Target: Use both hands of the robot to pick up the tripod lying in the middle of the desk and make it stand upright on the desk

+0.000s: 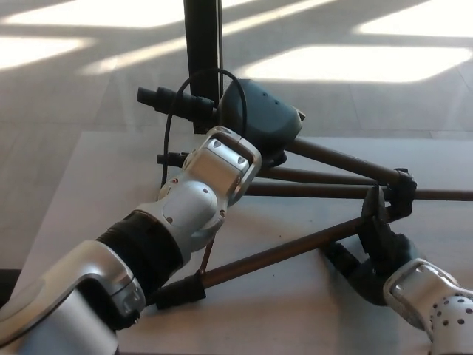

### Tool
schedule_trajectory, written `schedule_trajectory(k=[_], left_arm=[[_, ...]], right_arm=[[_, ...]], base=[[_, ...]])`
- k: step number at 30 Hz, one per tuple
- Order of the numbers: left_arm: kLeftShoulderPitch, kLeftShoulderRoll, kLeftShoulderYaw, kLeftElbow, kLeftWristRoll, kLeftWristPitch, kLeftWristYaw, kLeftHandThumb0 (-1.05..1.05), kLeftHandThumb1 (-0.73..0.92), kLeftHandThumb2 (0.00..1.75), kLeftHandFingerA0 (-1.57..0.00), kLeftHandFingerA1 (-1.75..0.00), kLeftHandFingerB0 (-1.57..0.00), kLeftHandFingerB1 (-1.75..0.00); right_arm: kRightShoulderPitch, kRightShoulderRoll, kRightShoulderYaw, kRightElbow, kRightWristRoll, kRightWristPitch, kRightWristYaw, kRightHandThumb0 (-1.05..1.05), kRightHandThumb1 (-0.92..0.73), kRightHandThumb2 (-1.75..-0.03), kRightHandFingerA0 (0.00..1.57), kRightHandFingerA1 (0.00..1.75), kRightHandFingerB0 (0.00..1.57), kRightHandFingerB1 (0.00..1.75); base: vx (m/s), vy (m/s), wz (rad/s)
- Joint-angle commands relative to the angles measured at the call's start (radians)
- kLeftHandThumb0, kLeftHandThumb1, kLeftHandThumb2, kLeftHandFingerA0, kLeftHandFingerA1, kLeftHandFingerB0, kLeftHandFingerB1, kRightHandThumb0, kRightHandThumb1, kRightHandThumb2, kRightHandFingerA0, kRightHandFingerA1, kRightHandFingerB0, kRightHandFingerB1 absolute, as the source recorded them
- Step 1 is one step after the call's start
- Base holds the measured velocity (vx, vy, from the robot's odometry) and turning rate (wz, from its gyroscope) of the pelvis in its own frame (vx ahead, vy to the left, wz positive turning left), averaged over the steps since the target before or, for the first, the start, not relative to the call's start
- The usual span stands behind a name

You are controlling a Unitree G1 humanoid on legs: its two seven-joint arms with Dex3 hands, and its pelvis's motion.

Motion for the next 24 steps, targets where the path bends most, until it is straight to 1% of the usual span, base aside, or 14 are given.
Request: schedule_trajectory(k=[1, 2, 5, 8, 9, 10, 11, 12, 14, 15, 16, 17, 18, 24], left_arm=[[-0.041, -0.017, 0.025, -0.028, 0.013, 0.025, -0.011, -0.36, 0.72, 0.78, -0.93, -1.60, -0.82, -1.23], [-0.053, -0.023, 0.030, -0.030, 0.011, 0.029, -0.024, -0.34, 0.65, 0.76, -0.92, -1.65, -0.82, -1.12], [-0.058, -0.047, 0.053, -0.035, -0.003, 0.045, -0.021, -0.29, 0.61, 0.80, -0.92, -1.69, -0.83, -1.14], [-0.063, -0.060, 0.061, -0.036, -0.008, 0.053, -0.056, -0.28, 0.61, 0.79, -0.91, -1.69, -0.82, -1.17], [-0.057, -0.062, 0.061, -0.034, -0.008, 0.050, -0.046, -0.25, 0.57, 0.78, -0.96, -1.64, -0.87, -1.04], [-0.053, -0.063, 0.061, -0.035, -0.006, 0.049, -0.043, -0.25, 0.57, 0.78, -0.96, -1.64, -0.87, -1.04], [-0.048, -0.061, 0.056, -0.036, -0.002, 0.049, -0.045, -0.29, 0.62, 0.77, -0.92, -1.61, -0.84, -0.92], [-0.038, -0.059, 0.051, -0.038, 0.005, 0.053, -0.044, -0.33, 0.49, 0.99, -1.17, -1.29, -0.83, -0.91], [-0.035, -0.060, 0.052, -0.037, 0.007, 0.057, -0.039, -0.32, 0.64, 0.79, -0.94, -1.61, -0.85, -1.02], [-0.035, -0.059, 0.052, -0.037, 0.007, 0.055, -0.039, -0.35, 0.52, 1.02, -1.18, -1.29, -0.89, -1.04], [-0.029, -0.059, 0.053, -0.037, 0.004, 0.056, -0.041, -0.32, 0.64, 0.80, -0.94, -1.66, -0.83, -1.24], [-0.028, -0.059, 0.054, -0.037, 0.003, 0.056, -0.040, -0.32, 0.64, 0.80, -0.94, -1.66, -0.83, -1.24], [-0.025, -0.061, 0.059, -0.035, -0.002, 0.061, -0.043, -0.32, 0.66, 0.79, -0.92, -1.65, -0.84, -1.28], [-0.014, -0.059, 0.064, -0.051, -0.006, 0.066, -0.064, -0.33, 0.67, 0.76, -0.91, -1.60, -0.79, -0.97]], right_arm=[[-0.044, 0.017, 0.035, 0.137, -0.058, -0.014, -0.058, -1.02, -0.52, -0.74, 0.00, 0.17, 0.00, 0.03], [-0.051, -0.012, 0.082, 0.173, -0.090, -0.002, -0.001, -0.88, -0.48, -0.96, 0.00, 0.51, 0.02, 0.48], [-0.073, -0.074, 0.203, 0.253, -0.168, -0.035, 0.095, -0.94, -0.52, -0.96, 0.03, 0.59, 0.07, 0.60], [-0.128, -0.057, 0.160, 0.338, -0.148, -0.086, 0.019, -0.85, -0.56, -1.00, 0.01, 0.55, 0.08, 0.59], [-0.072, -0.141, 0.385, 0.308, -0.296, -0.181, 0.252, -0.71, -0.92, -0.96, 0.00, 0.63, 0.00, 0.36], [-0.045, -0.178, 0.486, 0.295, -0.355, -0.224, 0.352, -0.71, -0.92, -0.96, 0.00, 0.63, 0.00, 0.36], [-0.057, -0.089, 0.311, 0.285, -0.213, -0.239, 0.194, -0.46, -0.67, -0.59, 0.36, 1.15, 0.25, 0.78], [-0.077, 0.056, 0.029, 0.269, 0.011, -0.267, -0.053, -0.44, -0.67, -0.66, 0.61, 1.25, 0.44, 0.97], [-0.080, 0.075, -0.002, 0.262, 0.020, -0.279, -0.068, -0.47, -0.72, -0.69, 0.62, 1.29, 0.45, 1.03], [-0.080, 0.084, -0.002, 0.252, -0.004, -0.294, -0.086, -0.45, -0.72, -0.73, 0.60, 1.24, 0.49, 0.98], [-0.089, 0.094, 0.000, 0.264, -0.046, -0.336, -0.130, -0.34, -0.55, -0.94, 0.54, 1.17, 0.54, 0.90], [-0.093, 0.093, 0.000, 0.272, -0.055, -0.345, -0.139, -0.34, -0.55, -0.94, 0.54, 1.17, 0.54, 0.90], [-0.134, 0.071, -0.026, 0.344, -0.047, -0.372, -0.155, -0.34, -0.56, -0.82, 0.77, 1.44, 0.66, 0.86], [-0.224, -0.006, -0.029, 0.503, -0.088, -0.409, -0.167, -0.37, -0.58, -0.71, 0.76, 1.37, 0.71, 0.92]], base=[[0.00, 0.000, 0.00], [0.00, 0.000, 0.00], [0.00, 0.000, 0.00], [0.00, 0.000, 0.00], [0.00, 0.000, 0.00], [0.00, 0.000, 0.00], [0.00, 0.000, 0.00], [0.00, 0.000, 0.00], [0.00, 0.000, 0.00], [0.00, 0.000, 0.00], [0.00, 0.000, 0.00], [0.00, 0.000, 0.00], [0.00, 0.000, 0.00], [0.00, 0.000, 0.00]])
